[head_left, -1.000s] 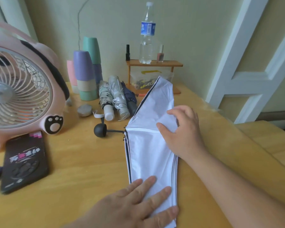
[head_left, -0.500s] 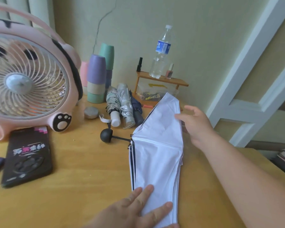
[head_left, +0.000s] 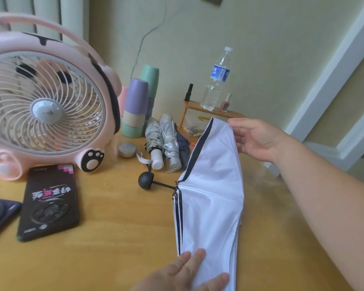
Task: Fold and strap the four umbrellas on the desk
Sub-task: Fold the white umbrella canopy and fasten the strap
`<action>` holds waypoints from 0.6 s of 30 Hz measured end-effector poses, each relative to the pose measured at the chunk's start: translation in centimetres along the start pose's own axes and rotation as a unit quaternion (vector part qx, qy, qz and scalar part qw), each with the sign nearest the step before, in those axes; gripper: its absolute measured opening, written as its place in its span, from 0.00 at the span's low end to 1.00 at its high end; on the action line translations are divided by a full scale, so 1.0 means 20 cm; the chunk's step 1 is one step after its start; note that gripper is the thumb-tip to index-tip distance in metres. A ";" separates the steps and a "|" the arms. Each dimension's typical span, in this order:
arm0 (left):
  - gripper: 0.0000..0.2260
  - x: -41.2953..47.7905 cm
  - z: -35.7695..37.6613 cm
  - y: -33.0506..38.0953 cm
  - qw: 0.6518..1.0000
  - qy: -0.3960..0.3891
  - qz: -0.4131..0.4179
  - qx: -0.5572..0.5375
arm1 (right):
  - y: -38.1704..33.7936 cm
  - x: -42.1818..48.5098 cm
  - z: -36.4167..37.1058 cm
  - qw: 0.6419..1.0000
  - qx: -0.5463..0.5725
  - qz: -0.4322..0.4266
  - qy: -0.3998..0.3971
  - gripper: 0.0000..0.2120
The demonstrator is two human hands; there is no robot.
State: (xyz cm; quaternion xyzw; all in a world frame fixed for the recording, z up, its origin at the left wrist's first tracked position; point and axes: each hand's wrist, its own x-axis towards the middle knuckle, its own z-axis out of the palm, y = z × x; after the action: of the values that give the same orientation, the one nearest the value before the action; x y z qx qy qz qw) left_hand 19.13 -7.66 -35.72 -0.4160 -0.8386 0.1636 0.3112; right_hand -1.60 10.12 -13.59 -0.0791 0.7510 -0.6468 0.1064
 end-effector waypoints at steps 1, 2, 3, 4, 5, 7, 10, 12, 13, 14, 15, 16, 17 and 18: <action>0.21 0.00 0.00 0.00 1.000 0.001 0.010 -0.001 | 0.00 -0.01 -0.02 0.999 -0.014 0.010 -0.028 0.06; 0.21 -0.01 0.00 -0.01 1.000 0.007 0.014 -0.004 | 0.00 -0.02 -0.04 0.997 -0.044 0.025 -0.054 0.12; 0.21 -0.01 0.00 -0.01 1.000 0.015 0.011 -0.005 | 0.01 -0.02 -0.05 0.994 -0.074 0.037 -0.074 0.18; 0.22 -0.01 0.00 -0.01 1.000 0.014 0.005 -0.004 | 0.01 -0.02 -0.06 0.990 -0.104 0.049 -0.085 0.22; 0.22 -0.01 -0.01 -0.02 1.000 0.000 -0.002 -0.003 | 0.02 -0.02 -0.07 0.987 -0.124 0.055 -0.088 0.25; 0.22 0.00 0.03 0.02 0.999 -0.025 -0.023 -0.009 | 0.02 0.00 -0.06 0.986 -0.142 0.053 -0.068 0.22; 0.27 0.00 0.10 0.03 0.972 -0.008 -0.223 -0.076 | 0.01 0.02 -0.03 0.988 -0.151 0.013 -0.028 0.05; 0.28 0.01 0.17 0.04 0.955 0.064 -0.271 -0.101 | 0.01 0.03 -0.01 0.989 -0.144 -0.008 -0.007 0.08; 0.28 0.02 0.22 0.07 0.954 0.072 -0.277 -0.084 | 0.01 0.03 0.00 0.990 -0.140 -0.020 -0.001 0.09; 0.29 0.02 0.23 0.09 0.951 0.081 -0.287 -0.085 | 0.00 0.03 0.00 0.990 -0.136 -0.034 0.008 0.09; 0.31 0.01 0.19 0.10 0.947 0.087 -0.293 -0.101 | -0.01 0.02 0.01 0.990 -0.130 -0.054 0.021 0.10; 0.32 0.00 0.15 0.12 0.945 0.070 -0.292 -0.129 | -0.03 0.01 0.01 0.989 -0.121 -0.079 0.035 0.10; 0.32 0.00 0.11 0.14 0.945 0.047 -0.282 -0.158 | -0.05 -0.01 0.02 0.986 -0.115 -0.110 0.050 0.10; 0.28 0.02 0.07 0.14 0.960 0.071 -0.241 -0.122 | -0.07 -0.05 0.03 0.981 -0.117 -0.143 0.060 0.11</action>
State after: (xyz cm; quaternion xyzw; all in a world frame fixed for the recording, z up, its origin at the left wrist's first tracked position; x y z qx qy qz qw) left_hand 19.61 -5.65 -38.13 -0.2469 -0.9034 -0.0500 0.3471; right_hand -0.60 9.65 -12.25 -0.1584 0.8077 -0.5664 -0.0426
